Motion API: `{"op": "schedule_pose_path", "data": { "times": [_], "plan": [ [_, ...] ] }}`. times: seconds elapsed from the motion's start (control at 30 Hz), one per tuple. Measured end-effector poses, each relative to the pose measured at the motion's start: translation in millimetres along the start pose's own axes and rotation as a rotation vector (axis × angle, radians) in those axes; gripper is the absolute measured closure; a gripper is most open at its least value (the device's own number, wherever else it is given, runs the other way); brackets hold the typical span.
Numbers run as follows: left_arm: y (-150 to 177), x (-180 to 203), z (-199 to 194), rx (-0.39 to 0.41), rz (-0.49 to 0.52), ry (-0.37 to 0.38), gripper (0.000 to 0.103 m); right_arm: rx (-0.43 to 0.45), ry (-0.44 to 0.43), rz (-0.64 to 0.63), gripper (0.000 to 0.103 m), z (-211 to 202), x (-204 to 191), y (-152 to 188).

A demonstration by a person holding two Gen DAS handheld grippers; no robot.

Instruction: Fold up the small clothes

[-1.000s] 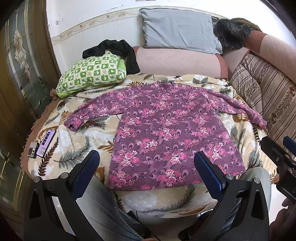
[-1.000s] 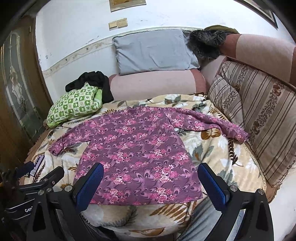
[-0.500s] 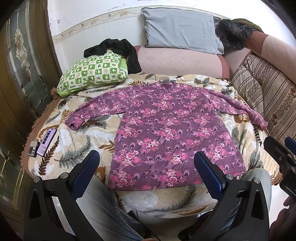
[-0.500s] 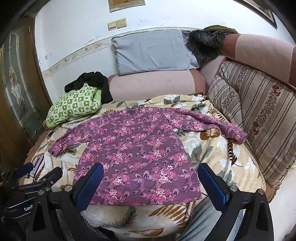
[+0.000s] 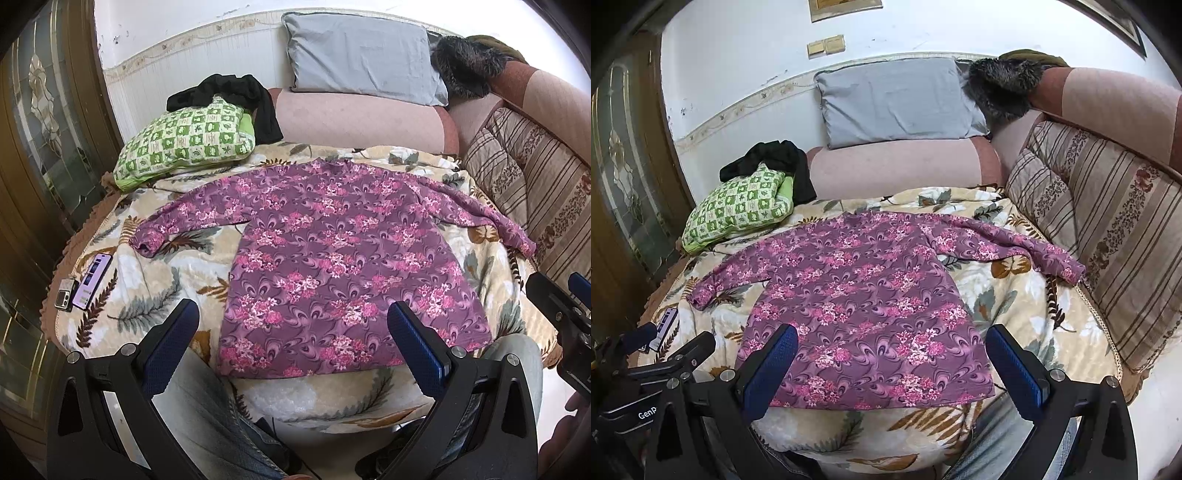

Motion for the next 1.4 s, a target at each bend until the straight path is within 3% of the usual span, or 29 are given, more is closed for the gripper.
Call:
{"op": "schedule_pose_path", "data": {
  "times": [0.53,0.73,0.87,1.1,1.3,1.4],
  "plan": [
    [4.6,-4.2,12.0,-0.027,-0.007,-0.002,0.0,-0.022,-0.001,0.012,0.002,14.7,1.7,2.4],
    [-1.4,0.7,20.5,-0.047,-0.001,0.026,0.0,-0.031,0.007,0.052,0.002,29.5,17.0,-1.8],
    [-8.2,0.8,32.2,-0.063,-0.009,0.065,0.0,-0.055,-0.036,0.094,0.002,45.2,30.9,-5.9],
    [-24.9,5.3,67.3,-0.109,-0.039,0.09,0.0,-0.09,-0.037,0.24,0.008,85.1,89.9,-21.2],
    [-37.9,23.6,110.3,-0.147,-0.023,0.12,0.0,-0.08,0.072,0.363,0.011,127.4,171.4,-38.8],
    [-42.1,35.3,133.5,-0.176,-0.016,0.147,0.0,-0.09,0.138,0.431,0.018,162.3,228.4,-42.8]
  ]
}}
Point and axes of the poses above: each gripper's, at about its wrist camera, not at the fingertips, and z roughly the way its jaws point, x to its right, y to its underside, the point moved 5 cm from there along z, roughly the way its jaws point, and after that the axes turned 4 degrees about y, right-handed, at the moved point
